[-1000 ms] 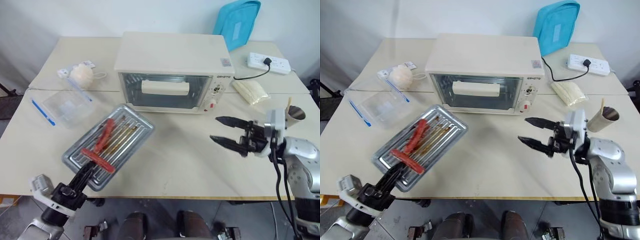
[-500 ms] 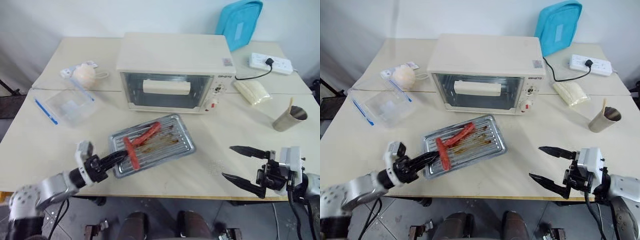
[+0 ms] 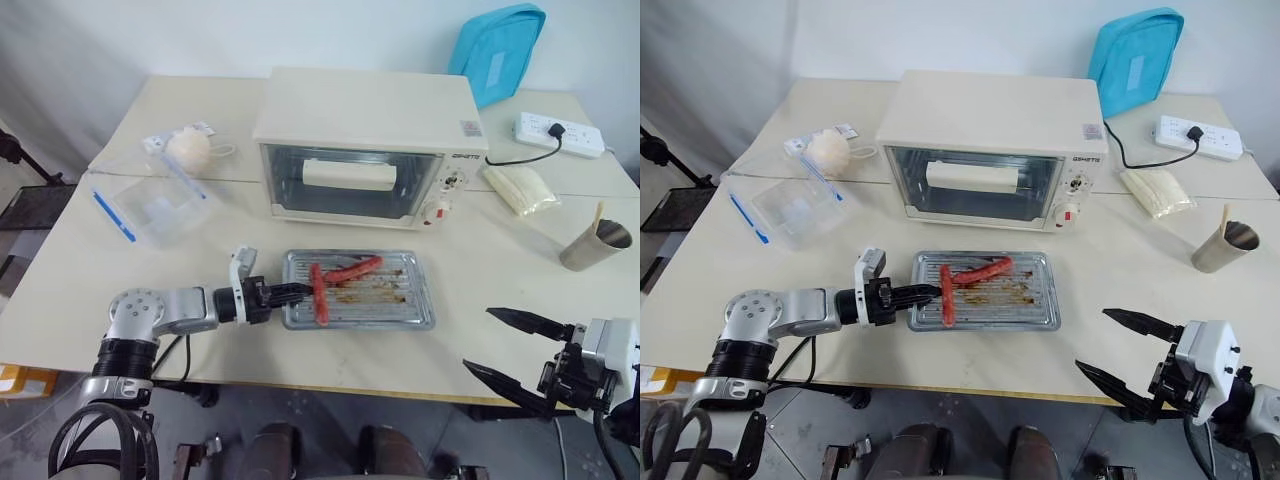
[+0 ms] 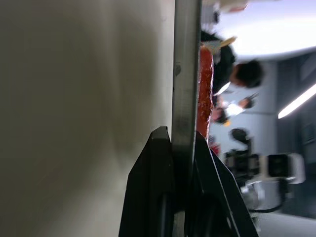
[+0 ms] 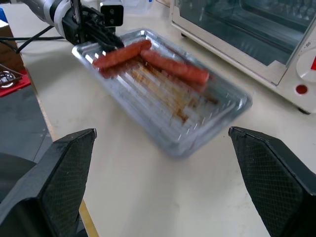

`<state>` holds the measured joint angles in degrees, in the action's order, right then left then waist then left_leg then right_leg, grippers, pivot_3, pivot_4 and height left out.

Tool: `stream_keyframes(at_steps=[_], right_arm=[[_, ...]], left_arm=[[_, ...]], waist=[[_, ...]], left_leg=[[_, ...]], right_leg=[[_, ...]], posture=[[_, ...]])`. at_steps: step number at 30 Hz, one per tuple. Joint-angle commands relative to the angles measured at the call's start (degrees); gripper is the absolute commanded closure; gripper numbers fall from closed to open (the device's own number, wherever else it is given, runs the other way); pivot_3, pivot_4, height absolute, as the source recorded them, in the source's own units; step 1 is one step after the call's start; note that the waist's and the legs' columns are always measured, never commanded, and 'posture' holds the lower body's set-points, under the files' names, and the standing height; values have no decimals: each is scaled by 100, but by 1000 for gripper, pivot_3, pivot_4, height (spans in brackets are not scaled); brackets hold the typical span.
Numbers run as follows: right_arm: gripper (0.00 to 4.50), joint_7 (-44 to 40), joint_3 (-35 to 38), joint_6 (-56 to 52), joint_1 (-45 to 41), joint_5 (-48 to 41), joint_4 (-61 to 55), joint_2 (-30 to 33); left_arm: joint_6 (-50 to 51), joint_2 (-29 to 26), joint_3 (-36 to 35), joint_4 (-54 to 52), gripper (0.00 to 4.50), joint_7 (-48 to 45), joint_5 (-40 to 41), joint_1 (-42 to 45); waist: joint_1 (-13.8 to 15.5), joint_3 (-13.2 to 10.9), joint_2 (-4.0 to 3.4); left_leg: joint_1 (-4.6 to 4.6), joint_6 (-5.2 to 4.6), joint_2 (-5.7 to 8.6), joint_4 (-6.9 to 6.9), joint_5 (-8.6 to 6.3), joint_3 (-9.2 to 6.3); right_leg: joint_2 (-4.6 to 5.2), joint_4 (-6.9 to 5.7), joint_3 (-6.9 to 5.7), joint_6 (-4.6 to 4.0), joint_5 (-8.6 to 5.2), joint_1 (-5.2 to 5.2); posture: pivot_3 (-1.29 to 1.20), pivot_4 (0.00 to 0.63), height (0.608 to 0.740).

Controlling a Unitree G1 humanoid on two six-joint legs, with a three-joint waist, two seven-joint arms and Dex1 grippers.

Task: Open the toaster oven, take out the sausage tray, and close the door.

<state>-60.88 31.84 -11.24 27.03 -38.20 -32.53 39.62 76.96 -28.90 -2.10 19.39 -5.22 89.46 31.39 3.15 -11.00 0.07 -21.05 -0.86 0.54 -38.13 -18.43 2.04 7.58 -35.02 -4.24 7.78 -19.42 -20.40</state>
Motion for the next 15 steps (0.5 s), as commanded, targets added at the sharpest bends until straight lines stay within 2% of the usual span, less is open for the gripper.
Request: stream_keyframes(at_steps=[1,8,13,14,15], right_arm=[[0,95,100,45,29,-123,-214,-54],[0,143,-71,27,-118,-96,-132,-1],[0,35,-191,-21,-251,-95,-16,95],[0,-1,-206,-43,-272,-107,17,125],[0,-28,-217,-59,-289,-117,42,147]], left_arm=[[-9,193,-73,90,3844,-209,-530,5],[15,203,-602,-184,1738,-356,-998,-90],[94,-212,-896,-737,216,-659,-1238,-386],[-37,-422,-834,-1034,29,-922,-1455,-518],[-135,-570,-790,-1248,29,-1128,-1627,-614]], waist=[[13,3,-6],[-23,2,-4],[-83,2,-3],[-110,2,-2],[-150,1,-2]], left_leg=[[0,6,2,0,-3,0],[-8,-3,1,5,1,-1],[-8,-1,-9,6,0,0],[-7,0,-11,7,0,2],[-5,0,-12,8,0,1]], right_leg=[[3,0,1,1,1,0],[0,6,0,2,1,-9],[-6,5,-1,1,1,-11],[-7,5,-1,0,1,-12],[-8,4,-1,0,1,-12]], posture=[[0,150,740],[0,150,740],[0,150,740],[0,150,740],[0,150,740]])
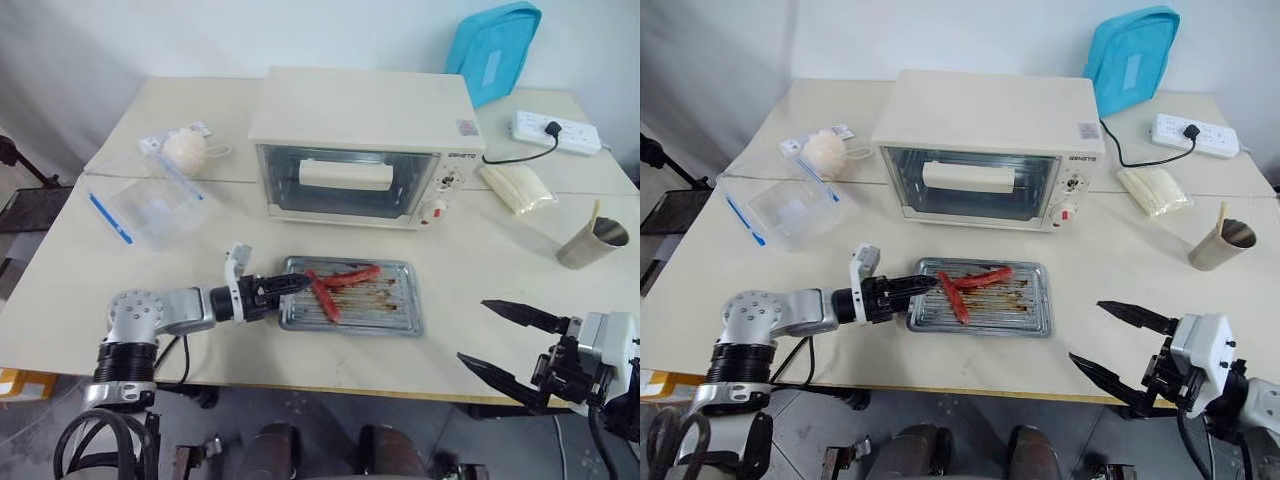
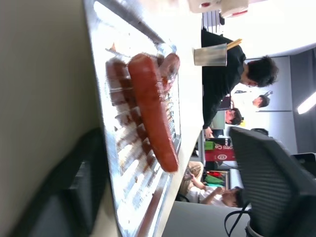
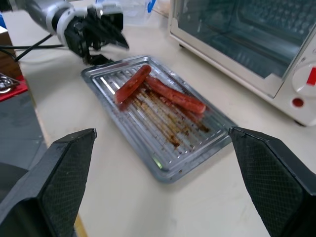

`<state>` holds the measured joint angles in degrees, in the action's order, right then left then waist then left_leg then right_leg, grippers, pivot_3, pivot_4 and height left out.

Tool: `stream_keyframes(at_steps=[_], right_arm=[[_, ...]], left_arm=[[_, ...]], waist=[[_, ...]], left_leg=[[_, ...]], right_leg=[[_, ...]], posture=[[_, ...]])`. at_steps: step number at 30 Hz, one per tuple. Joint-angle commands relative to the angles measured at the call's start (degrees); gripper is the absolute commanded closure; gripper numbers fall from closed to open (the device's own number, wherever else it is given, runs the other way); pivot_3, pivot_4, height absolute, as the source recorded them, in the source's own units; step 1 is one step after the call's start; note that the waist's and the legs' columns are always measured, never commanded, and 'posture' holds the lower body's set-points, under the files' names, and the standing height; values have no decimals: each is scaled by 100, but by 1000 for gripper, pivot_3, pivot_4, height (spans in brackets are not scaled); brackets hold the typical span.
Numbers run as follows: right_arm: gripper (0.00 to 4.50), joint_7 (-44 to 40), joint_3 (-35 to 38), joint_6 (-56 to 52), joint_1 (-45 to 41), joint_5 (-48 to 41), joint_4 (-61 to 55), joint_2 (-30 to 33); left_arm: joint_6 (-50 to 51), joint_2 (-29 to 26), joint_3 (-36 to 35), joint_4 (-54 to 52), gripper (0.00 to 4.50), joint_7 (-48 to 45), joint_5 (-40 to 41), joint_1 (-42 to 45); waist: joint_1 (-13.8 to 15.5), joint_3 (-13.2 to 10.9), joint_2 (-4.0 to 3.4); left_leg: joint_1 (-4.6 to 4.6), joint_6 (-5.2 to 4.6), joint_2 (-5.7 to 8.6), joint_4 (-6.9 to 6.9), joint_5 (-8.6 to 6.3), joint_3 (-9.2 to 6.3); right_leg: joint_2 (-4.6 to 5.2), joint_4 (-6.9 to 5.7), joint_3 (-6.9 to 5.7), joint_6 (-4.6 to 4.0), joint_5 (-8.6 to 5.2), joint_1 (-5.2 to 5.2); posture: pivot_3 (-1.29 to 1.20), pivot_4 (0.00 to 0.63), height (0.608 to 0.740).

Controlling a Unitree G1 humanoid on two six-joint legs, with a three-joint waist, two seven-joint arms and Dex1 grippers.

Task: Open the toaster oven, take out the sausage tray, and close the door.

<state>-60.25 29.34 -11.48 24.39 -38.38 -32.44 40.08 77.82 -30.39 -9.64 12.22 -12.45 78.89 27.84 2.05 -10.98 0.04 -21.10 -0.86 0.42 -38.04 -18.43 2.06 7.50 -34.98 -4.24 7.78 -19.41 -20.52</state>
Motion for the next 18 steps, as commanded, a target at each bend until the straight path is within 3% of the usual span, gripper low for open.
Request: stream_keyframes(at_steps=[1,2,5,11,14,18], right_arm=[[0,-171,-7,-76,-107,-118,144,170],[0,-229,-36,-105,-168,-130,227,219],[0,-449,-152,-156,-540,-139,639,413],[0,-905,-361,-170,-1143,-160,1121,665],[0,-1169,-492,-113,-1364,-143,1200,752],[0,-1317,-752,-34,-1647,-52,1193,732]], left_arm=[[-721,-765,-203,-1008,29,-937,-896,-635],[-1097,-1004,-331,-1342,29,-1339,-1141,-911],[-3611,-2050,-426,-2140,29,-3211,-2964,-2360],[-6994,-1814,-1406,-1808,29,-4647,-4326,-3288],[-7646,-1818,-1594,-1545,29,-5123,-4534,-3385],[-7574,-1666,-1480,-1613,29,-5111,-4512,-3375]], waist=[[-88,0,0],[-129,-1,1],[-283,-3,6],[-51,-18,-20],[-39,-17,-19],[-71,-17,-19]], left_leg=[[-1,2,-3,1,0,0],[2,2,-3,6,-1,4],[2,14,-23,17,-7,21],[-17,10,-24,35,-12,11],[-23,16,-23,45,-22,1],[-23,-8,-20,52,-21,5]], right_leg=[[-1,1,0,-2,0,0],[-1,2,2,-3,0,-2],[3,9,9,-21,1,-12],[39,66,13,-35,3,-17],[49,88,15,-38,7,-12],[50,93,5,-31,11,-11]], posture=[[0,150,740],[0,150,740],[0,150,740],[0,150,740],[0,150,740],[0,150,740]])
